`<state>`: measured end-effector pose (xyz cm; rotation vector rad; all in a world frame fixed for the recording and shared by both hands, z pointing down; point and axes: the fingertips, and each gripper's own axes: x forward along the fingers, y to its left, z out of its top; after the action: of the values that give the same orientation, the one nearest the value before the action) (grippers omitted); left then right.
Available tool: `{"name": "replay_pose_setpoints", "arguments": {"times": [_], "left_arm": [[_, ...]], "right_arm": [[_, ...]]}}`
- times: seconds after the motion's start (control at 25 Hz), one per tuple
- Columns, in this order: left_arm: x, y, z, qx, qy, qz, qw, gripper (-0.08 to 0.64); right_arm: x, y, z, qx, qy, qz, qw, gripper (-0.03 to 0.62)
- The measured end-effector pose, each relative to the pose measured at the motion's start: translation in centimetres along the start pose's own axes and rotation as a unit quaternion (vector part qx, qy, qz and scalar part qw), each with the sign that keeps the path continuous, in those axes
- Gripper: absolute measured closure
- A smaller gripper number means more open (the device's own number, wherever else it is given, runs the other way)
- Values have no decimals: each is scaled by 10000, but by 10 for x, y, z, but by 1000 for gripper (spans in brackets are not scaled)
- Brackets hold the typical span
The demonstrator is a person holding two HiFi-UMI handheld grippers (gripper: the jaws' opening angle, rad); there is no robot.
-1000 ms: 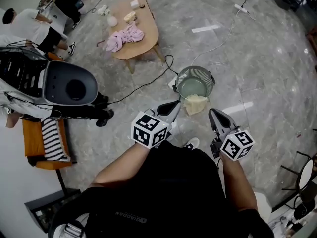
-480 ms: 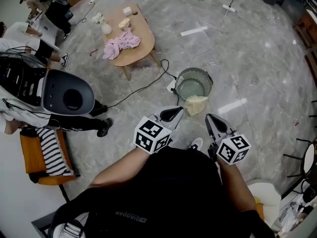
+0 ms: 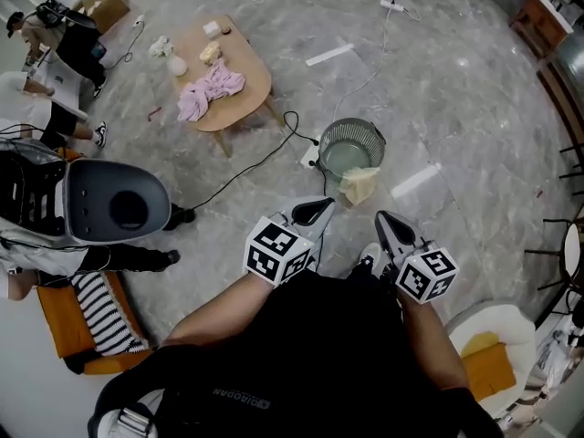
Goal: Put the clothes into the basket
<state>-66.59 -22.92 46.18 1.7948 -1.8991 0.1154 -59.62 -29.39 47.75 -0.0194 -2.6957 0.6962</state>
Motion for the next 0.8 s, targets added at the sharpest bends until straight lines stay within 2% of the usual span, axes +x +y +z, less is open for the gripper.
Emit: {"name": "replay_pose_setpoints", "arguments": {"times": [0.28,0.56,0.8], "left_arm": [[-26,-20,-25,159,60,-172,9997,560],[-26,7,-18,-73,-55,-7,10000,560],[-16,-42,-14,-141,-200,149,9996,560]], "right_arm": [[-19,29,-26,-89,-82,-154,9998,578],[6,21,-24,-59,198,-75,9998,578],[-39,7,-24,-320,342,104,9988,578]]}}
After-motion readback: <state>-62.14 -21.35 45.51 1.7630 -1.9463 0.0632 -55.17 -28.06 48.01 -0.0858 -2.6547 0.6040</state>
